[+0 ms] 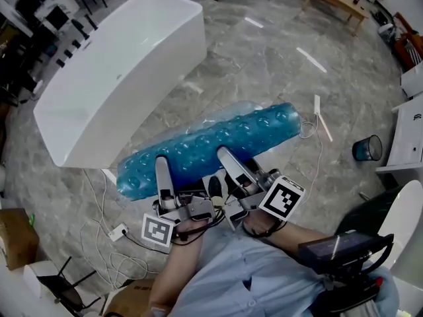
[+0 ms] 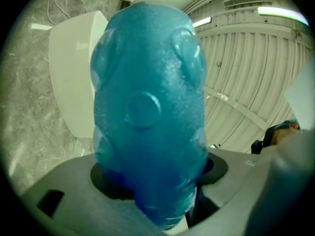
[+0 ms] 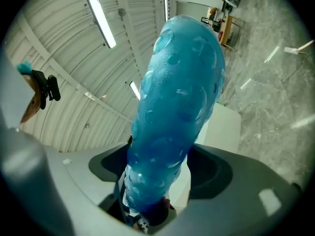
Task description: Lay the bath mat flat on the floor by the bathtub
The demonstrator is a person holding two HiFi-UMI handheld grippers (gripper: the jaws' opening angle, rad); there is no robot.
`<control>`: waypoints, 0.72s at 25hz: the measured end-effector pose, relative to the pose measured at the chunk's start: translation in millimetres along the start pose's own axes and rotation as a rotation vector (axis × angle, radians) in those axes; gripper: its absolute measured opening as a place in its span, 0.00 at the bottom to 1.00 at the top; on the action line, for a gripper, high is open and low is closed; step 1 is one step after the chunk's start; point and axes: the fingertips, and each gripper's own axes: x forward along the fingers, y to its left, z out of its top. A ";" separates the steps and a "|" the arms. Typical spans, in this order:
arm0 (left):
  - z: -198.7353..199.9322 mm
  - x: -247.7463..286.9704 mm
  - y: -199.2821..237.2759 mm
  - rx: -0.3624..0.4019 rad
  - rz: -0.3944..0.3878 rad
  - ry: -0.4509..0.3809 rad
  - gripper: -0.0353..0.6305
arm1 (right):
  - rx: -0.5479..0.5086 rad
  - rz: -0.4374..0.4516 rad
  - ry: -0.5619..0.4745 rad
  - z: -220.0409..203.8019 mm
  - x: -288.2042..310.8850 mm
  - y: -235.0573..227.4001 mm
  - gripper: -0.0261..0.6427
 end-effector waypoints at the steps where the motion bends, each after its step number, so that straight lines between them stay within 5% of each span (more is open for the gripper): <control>1: 8.9 16.5 4.6 0.000 -0.002 0.007 0.53 | 0.000 -0.001 -0.006 2.5 17.9 -2.5 0.60; 8: 30.6 117.7 19.3 -0.034 -0.042 0.051 0.53 | -0.040 -0.002 -0.061 45.2 104.9 -9.9 0.60; 18: -17.6 249.1 79.6 -0.057 -0.016 0.188 0.53 | -0.017 -0.064 -0.187 140.3 168.1 -80.5 0.60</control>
